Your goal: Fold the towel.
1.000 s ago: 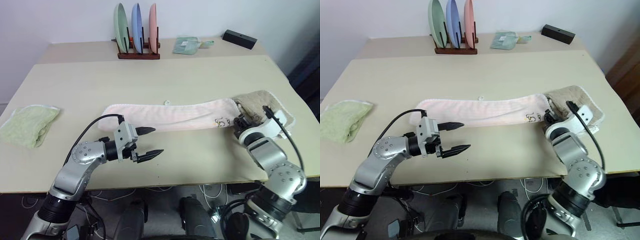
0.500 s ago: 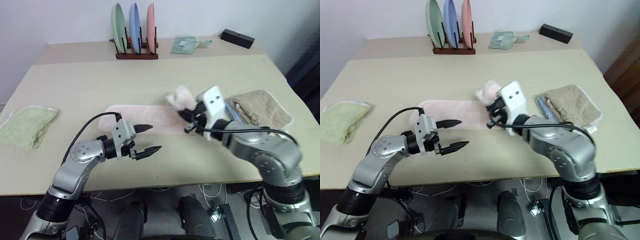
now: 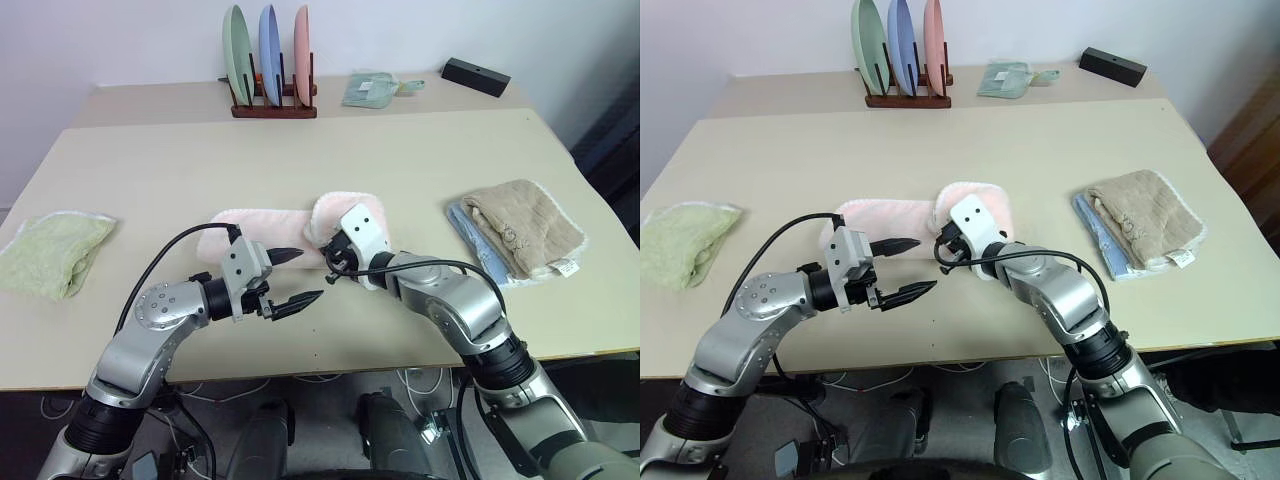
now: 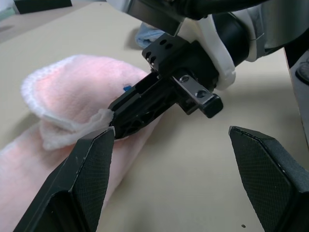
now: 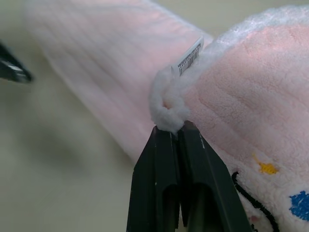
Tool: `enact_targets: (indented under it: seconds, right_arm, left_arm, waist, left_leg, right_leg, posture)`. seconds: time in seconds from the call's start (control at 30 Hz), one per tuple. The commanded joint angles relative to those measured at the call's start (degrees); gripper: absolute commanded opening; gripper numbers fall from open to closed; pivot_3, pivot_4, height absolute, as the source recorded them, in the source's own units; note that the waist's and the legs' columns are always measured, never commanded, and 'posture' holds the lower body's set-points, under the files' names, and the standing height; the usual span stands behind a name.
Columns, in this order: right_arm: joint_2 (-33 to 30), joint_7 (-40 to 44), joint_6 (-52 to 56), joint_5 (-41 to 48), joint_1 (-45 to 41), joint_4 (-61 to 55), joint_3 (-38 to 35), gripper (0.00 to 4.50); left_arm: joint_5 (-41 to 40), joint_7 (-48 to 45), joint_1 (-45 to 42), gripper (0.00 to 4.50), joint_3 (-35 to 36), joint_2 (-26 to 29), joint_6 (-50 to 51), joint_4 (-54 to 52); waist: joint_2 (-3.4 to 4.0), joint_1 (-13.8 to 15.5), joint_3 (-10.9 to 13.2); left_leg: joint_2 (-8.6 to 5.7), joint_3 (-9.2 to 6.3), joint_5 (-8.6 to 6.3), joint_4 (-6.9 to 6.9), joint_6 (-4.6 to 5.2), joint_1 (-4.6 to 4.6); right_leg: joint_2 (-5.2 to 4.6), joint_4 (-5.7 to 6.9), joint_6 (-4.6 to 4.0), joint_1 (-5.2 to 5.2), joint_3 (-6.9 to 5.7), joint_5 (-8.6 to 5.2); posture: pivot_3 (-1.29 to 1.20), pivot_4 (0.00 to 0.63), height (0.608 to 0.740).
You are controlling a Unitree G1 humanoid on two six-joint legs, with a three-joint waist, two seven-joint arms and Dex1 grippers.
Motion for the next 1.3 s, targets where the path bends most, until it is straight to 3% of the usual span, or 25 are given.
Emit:
enact_targets:
  seconds: [0.03,0.17,0.27,0.37,0.5,0.53,0.57,0.93,1.17,1.27,1.3]
  right_arm:
    - [-1.07,3.51,-1.44,0.75,0.76,-6.48,-2.61,1.75]
    - [-6.34,8.66,-1.95,3.59,3.76,-14.86,-8.78,3.73]
    - [-9.55,11.88,-2.57,5.90,5.37,-17.58,-13.86,3.73]
    - [-6.91,8.12,-2.37,6.51,2.54,-12.00,-20.13,2.72]
    - [-5.83,7.04,-8.93,-1.57,-1.22,-1.88,-15.97,0.65]
    - [-4.68,7.26,-11.60,-3.40,-2.40,1.64,-14.41,0.23]
    - [-3.67,7.54,-13.96,-5.09,-3.38,4.61,-12.96,0.11]
    - [4.87,12.82,-30.96,-16.36,-4.10,33.47,-4.48,0.11]
    - [5.26,13.56,-33.43,-15.15,-4.19,28.87,-8.92,0.11]
    - [3.44,16.19,-32.79,-12.88,-5.12,19.65,-11.11,0.91]
    - [2.29,17.49,-32.75,-12.80,-5.36,16.48,-11.09,1.35]
  left_arm:
    - [-0.72,0.25,-0.53,3.87,1.40,0.39,0.23,-2.20]
    - [-1.01,0.43,-0.40,3.87,2.65,0.82,0.12,-1.23]
    - [-1.07,0.71,0.16,3.87,4.12,1.24,-0.07,-0.28]
    - [-0.90,1.01,0.78,3.87,5.54,1.37,-0.32,1.02]
    - [-0.76,2.36,1.27,3.87,6.56,0.43,-0.62,2.67]
    - [-0.98,2.74,1.73,3.87,6.90,0.07,-0.61,3.01]
    - [-1.07,2.99,2.25,3.87,7.17,-0.18,-0.71,3.29]
    - [-0.34,4.97,7.51,3.87,9.50,-2.14,-3.80,4.90]
    - [-1.35,8.21,10.35,3.87,11.92,-2.66,-2.40,2.42]
    - [-5.36,13.91,12.61,3.87,15.71,-5.33,2.78,-0.56]
    - [-7.85,16.52,13.48,4.12,17.54,-6.74,5.58,-1.67]
  waist:
    - [0.01,0.05,0.00]
    - [-0.01,0.35,0.01]
    - [-0.02,0.92,0.02]
    - [-0.02,0.86,0.02]
    - [-0.02,1.03,0.02]
    - [-0.02,1.04,0.02]
    - [-0.03,0.98,0.02]
    - [-0.02,0.97,0.03]
    - [-0.02,0.93,0.01]
    - [0.00,0.96,0.04]
    - [0.01,1.00,0.04]
  left_leg:
    - [0.00,0.00,0.00,0.00,0.00,0.00]
    - [-0.01,0.00,0.00,0.01,0.00,-0.02]
    - [0.00,0.00,0.00,0.01,0.00,-0.01]
    - [0.02,0.03,-0.01,0.00,0.00,0.01]
    - [0.02,0.05,0.00,0.01,0.00,0.02]
    - [0.02,0.05,0.00,-0.01,0.00,0.01]
    - [0.02,0.05,0.00,-0.01,0.00,0.00]
    - [0.00,0.08,0.01,-0.06,-0.02,0.01]
    - [0.01,0.05,0.01,-0.07,-0.02,0.11]
    - [0.01,0.05,0.01,-0.07,-0.02,0.04]
    - [0.01,0.05,0.00,-0.07,-0.02,0.04]
  right_leg:
    - [0.00,0.00,0.00,0.00,0.00,0.00]
    - [-0.01,-0.02,0.01,0.01,0.00,0.00]
    - [-0.01,-0.05,0.00,0.02,0.00,-0.01]
    - [0.01,-0.07,-0.02,0.02,0.01,-0.01]
    - [0.01,-0.09,-0.02,0.03,0.01,0.00]
    - [0.01,-0.12,-0.02,0.03,0.00,0.00]
    - [0.01,-0.14,-0.02,0.03,0.01,0.00]
    - [0.01,-0.29,-0.01,0.08,0.03,0.03]
    - [0.02,-0.27,-0.02,0.15,0.03,0.04]
    - [0.02,-0.28,-0.01,0.09,0.03,0.04]
    - [0.01,-0.28,-0.01,0.10,0.03,0.04]
  posture:
    - [0.00,0.150,0.740]
    - [0.00,0.150,0.740]
    - [0.00,0.150,0.740]
    - [0.00,0.150,0.740]
    - [0.00,0.150,0.740]
    - [0.00,0.150,0.740]
    - [0.00,0.150,0.740]
    - [0.00,0.150,0.740]
    - [0.00,0.150,0.740]
    - [0.00,0.150,0.740]
    - [0.00,0.150,0.740]
